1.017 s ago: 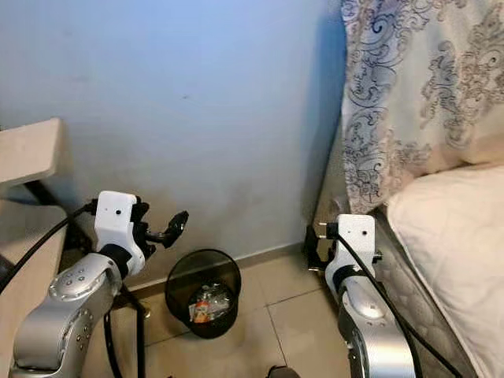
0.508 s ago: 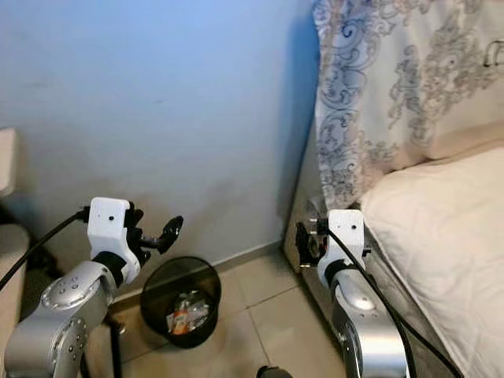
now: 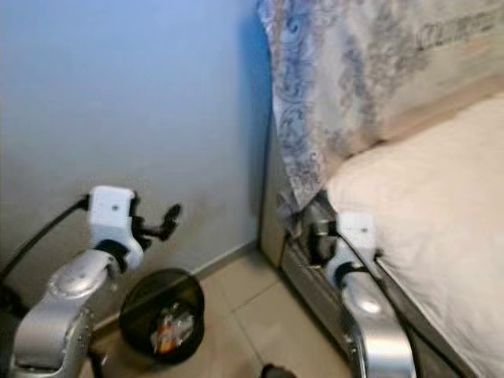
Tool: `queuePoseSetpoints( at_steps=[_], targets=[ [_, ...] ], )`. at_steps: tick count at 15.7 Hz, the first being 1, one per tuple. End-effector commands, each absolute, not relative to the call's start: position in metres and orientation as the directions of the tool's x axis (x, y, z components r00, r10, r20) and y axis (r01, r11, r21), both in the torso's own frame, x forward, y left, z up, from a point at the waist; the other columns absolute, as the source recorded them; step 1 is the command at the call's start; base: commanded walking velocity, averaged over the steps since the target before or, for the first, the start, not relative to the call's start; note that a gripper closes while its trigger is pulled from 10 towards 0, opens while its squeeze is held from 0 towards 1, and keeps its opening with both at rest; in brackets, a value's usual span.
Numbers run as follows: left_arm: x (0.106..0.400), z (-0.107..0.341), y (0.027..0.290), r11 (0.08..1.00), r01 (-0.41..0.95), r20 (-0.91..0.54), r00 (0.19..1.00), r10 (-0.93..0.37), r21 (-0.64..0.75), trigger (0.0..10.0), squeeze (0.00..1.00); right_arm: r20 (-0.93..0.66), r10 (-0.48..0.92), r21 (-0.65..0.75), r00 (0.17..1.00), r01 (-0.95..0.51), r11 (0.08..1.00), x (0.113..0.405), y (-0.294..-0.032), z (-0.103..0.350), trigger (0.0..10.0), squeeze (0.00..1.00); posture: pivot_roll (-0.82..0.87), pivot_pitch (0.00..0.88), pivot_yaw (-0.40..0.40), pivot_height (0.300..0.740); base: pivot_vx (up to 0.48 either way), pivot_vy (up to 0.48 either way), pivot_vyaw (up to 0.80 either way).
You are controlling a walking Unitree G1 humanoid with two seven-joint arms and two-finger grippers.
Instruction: Clean up the room
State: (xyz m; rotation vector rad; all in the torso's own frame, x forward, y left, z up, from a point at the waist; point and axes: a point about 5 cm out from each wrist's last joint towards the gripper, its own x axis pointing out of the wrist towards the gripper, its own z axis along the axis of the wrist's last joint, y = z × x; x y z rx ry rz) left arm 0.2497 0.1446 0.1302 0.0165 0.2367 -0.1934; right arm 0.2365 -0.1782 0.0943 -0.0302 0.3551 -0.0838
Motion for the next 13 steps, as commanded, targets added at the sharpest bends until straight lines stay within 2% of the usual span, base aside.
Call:
queuePoseSetpoints(
  at_steps=[1,5,8,13],
  targets=[
    [0.2504,0.1311,0.1543,0.988,0.155,-0.22,0.964,-0.147,0.019,10.0,0.0,-0.339,-0.077,-0.035,0.938,0.069,0.997,0.2379,-0.1729,0.0944,10.0,0.0,0.04,0.0,0.052,0.74,0.0,0.0,-0.8],
    [0.2512,0.1282,0.158,0.99,0.138,-0.222,0.967,-0.125,0.044,10.0,0.0,-0.333,-0.087,-0.044,0.939,0.077,0.996,0.2374,-0.1742,0.0947,10.0,0.0,0.03,0.0,0.052,0.74,0.0,0.0,-0.8],
    [0.2492,0.1254,0.1552,0.979,0.199,-0.235,0.955,-0.183,0.048,10.0,0.0,-0.332,-0.094,-0.044,0.938,0.084,0.995,0.2384,-0.1741,0.0945,10.0,0.0,0.03,0.0,0.046,0.74,0.0,0.0,-0.8],
    [0.249,0.1253,0.1559,0.978,0.206,-0.226,0.955,-0.194,0.028,10.0,0.0,-0.33,-0.083,-0.051,0.94,0.07,0.996,0.2428,-0.1699,0.0947,10.0,0.0,0.03,0.0,0.034,0.74,0.0,0.0,-0.8]
  ],
)
